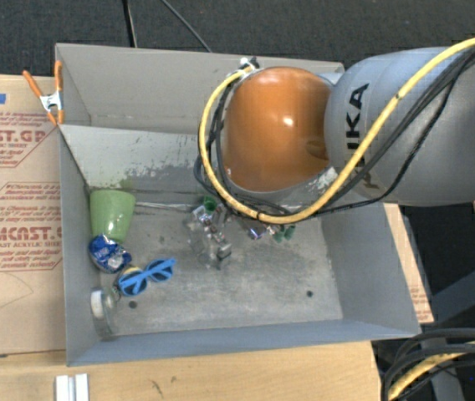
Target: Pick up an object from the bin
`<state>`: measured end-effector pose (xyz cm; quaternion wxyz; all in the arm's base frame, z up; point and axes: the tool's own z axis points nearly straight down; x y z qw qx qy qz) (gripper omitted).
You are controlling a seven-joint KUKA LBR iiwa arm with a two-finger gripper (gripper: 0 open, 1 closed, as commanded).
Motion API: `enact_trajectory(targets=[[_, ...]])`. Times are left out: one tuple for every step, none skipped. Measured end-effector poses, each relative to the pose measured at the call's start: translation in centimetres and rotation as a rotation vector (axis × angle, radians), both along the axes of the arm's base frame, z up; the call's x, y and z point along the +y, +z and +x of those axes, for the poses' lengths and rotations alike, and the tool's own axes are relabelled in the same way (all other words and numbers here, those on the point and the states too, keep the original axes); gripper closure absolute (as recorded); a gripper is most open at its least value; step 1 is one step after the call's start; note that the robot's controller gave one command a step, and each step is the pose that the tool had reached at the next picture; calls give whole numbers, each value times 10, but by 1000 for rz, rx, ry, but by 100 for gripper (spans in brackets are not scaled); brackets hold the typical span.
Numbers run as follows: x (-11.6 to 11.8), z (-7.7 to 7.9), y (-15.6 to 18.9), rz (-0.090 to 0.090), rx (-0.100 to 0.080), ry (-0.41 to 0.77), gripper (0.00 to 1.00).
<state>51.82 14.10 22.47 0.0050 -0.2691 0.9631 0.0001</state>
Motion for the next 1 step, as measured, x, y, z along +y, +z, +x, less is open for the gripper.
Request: enact_trajectory(targets=[[23, -11, 26, -1, 5, 59, 100]])
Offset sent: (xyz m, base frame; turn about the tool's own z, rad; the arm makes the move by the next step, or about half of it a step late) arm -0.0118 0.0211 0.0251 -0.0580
